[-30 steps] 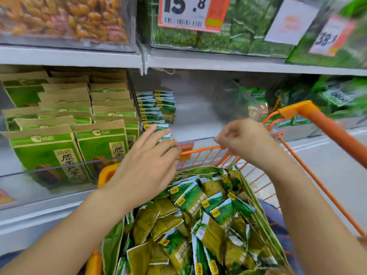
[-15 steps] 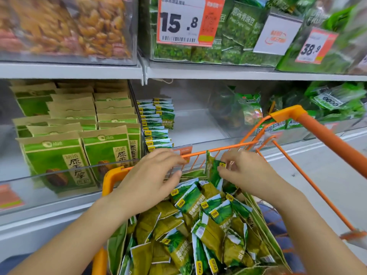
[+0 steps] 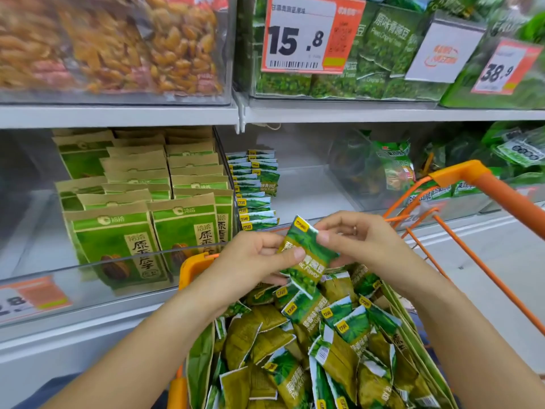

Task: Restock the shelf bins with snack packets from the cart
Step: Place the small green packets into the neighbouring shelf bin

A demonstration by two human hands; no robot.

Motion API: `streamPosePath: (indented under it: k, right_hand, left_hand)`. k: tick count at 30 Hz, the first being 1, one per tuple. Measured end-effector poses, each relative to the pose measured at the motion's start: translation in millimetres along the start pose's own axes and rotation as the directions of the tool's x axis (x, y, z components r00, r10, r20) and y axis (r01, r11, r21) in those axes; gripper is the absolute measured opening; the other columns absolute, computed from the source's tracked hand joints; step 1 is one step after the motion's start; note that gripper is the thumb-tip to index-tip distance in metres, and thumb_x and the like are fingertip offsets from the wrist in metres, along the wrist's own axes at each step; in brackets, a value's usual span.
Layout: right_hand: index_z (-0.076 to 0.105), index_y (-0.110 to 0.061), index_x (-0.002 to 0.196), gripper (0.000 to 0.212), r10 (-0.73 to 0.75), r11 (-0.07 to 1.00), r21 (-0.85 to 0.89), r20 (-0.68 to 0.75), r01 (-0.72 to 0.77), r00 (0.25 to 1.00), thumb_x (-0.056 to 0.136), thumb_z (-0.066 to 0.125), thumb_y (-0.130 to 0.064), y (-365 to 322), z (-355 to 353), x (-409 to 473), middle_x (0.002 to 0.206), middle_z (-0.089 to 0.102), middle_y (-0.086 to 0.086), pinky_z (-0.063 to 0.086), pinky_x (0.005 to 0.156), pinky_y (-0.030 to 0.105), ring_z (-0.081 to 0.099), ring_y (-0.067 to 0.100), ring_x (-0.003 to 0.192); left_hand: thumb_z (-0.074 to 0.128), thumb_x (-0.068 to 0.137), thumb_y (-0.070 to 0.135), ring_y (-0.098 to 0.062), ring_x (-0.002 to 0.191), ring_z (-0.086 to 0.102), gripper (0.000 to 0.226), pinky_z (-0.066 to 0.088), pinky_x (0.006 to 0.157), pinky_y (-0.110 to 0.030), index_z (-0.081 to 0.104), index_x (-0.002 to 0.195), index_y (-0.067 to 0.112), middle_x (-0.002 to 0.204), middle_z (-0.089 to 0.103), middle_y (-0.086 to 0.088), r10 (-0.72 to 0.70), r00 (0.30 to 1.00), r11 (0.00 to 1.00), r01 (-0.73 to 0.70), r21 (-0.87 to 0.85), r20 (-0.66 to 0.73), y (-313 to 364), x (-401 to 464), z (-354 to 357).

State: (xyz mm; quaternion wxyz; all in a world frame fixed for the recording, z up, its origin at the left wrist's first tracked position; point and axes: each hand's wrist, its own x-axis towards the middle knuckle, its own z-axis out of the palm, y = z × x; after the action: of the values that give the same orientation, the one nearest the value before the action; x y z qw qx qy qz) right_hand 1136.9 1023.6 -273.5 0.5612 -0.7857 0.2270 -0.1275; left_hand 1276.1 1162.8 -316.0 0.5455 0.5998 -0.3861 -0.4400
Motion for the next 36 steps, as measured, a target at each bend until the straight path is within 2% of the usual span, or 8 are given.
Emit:
streamPosePath:
  k: [5, 7, 10, 12, 16, 22, 27, 36]
  right_hand:
    - [0.07, -0.011, 0.098, 0.031, 0.079, 0.997, -0.017, 0.078, -0.078, 0.994, 0.071, 0.072, -0.025, -2, 2, 5, 0.081, 0.072, 0.005, 0.054, 0.063, 0.021, 0.066, 0.009, 0.07]
    - [0.07, -0.01, 0.093, 0.024, 0.036, 0.996, -0.082, 0.002, -0.035, 0.999, 0.072, 0.075, -0.021, -6, 2, 15, 0.081, 0.071, 0.016, 0.055, 0.064, 0.028, 0.063, 0.016, 0.067]
    - [0.069, -0.022, 0.079, 0.012, -0.057, 0.975, -0.221, -0.147, 0.024, 0.988, 0.076, 0.078, -0.015, -10, -7, 47, 0.082, 0.071, 0.018, 0.056, 0.07, 0.038, 0.064, 0.022, 0.069]
    - [0.068, -0.025, 0.078, 0.014, -0.091, 0.958, -0.286, -0.246, 0.017, 0.965, 0.077, 0.079, -0.015, -2, -14, 80, 0.081, 0.071, 0.019, 0.057, 0.076, 0.044, 0.067, 0.024, 0.071]
    - [0.071, -0.007, 0.105, 0.032, -0.041, 0.894, -0.433, -0.325, -0.111, 0.945, 0.076, 0.08, -0.018, 24, -12, 144, 0.086, 0.067, 0.011, 0.054, 0.086, 0.041, 0.068, 0.029, 0.088]
    - [0.061, -0.006, 0.125, 0.045, 0.001, 0.727, -0.658, -0.284, -0.196, 0.959, 0.083, 0.072, -0.015, 44, 6, 212, 0.131, 0.058, 0.012, 0.043, 0.094, 0.027, 0.056, 0.026, 0.118]
    - [0.065, -0.006, 0.114, 0.03, 0.029, 0.611, -0.759, -0.262, -0.225, 0.965, 0.086, 0.068, -0.014, 52, 20, 245, 0.124, 0.062, 0.012, 0.046, 0.09, 0.031, 0.058, 0.028, 0.115]
    - [0.041, -0.013, 0.115, 0.05, 0.106, 0.795, -0.545, -0.308, -0.267, 0.946, 0.077, 0.073, -0.008, 67, 25, 247, 0.116, 0.057, 0.01, 0.039, 0.071, 0.03, 0.052, 0.024, 0.091]
  left_hand:
    - [0.065, 0.082, 0.028, -0.008, 0.083, 0.072, 0.018, 0.058, 0.071, -0.02, 0.073, 0.095, 0.017, 0.085, 0.076, 0.004, 0.007, 0.99, 0.989, -0.027, -0.143, -0.14, 3, 2, 4]
    - [0.062, 0.09, 0.029, -0.001, 0.071, 0.067, 0.016, 0.053, 0.065, -0.014, 0.073, 0.093, 0.019, 0.07, 0.071, 0.015, 0.162, 0.961, 0.984, -0.14, 0.109, -0.223, 1, 2, 1]
    - [0.043, 0.098, 0.037, -0.012, 0.089, 0.068, 0.038, 0.053, 0.076, -0.025, 0.07, 0.113, 0.015, 0.087, 0.073, 0.007, 0.579, 0.805, 0.405, -0.143, 0.903, -0.133, -11, 8, -14]
    - [0.042, 0.093, 0.033, -0.024, 0.111, 0.062, 0.045, 0.043, 0.1, -0.034, 0.065, 0.122, 0.007, 0.109, 0.071, -0.005, 0.597, 0.801, 0.129, -0.14, 0.982, 0.036, -23, 14, -23]
    - [0.045, 0.088, 0.027, -0.029, 0.118, 0.058, 0.046, 0.024, 0.113, -0.042, 0.061, 0.125, 0.006, 0.12, 0.066, -0.01, 0.497, 0.842, -0.12, -0.173, 0.978, 0.21, -35, 24, -27]
    - [0.069, 0.078, 0.027, -0.029, 0.114, 0.06, 0.049, 0.023, 0.111, -0.04, 0.062, 0.123, 0.007, 0.113, 0.068, -0.009, 0.511, 0.841, -0.131, -0.129, 0.983, 0.178, -29, 28, -28]
    - [0.053, 0.084, 0.03, -0.029, 0.114, 0.06, 0.047, 0.024, 0.109, -0.04, 0.062, 0.124, 0.007, 0.113, 0.068, -0.01, 0.471, 0.866, -0.175, -0.095, 0.98, 0.168, -29, 30, -27]
    - [0.047, 0.088, 0.028, -0.03, 0.111, 0.06, 0.045, 0.023, 0.109, -0.041, 0.06, 0.125, 0.006, 0.109, 0.069, -0.01, 0.448, 0.878, -0.186, -0.091, 0.978, 0.167, -29, 31, -28]
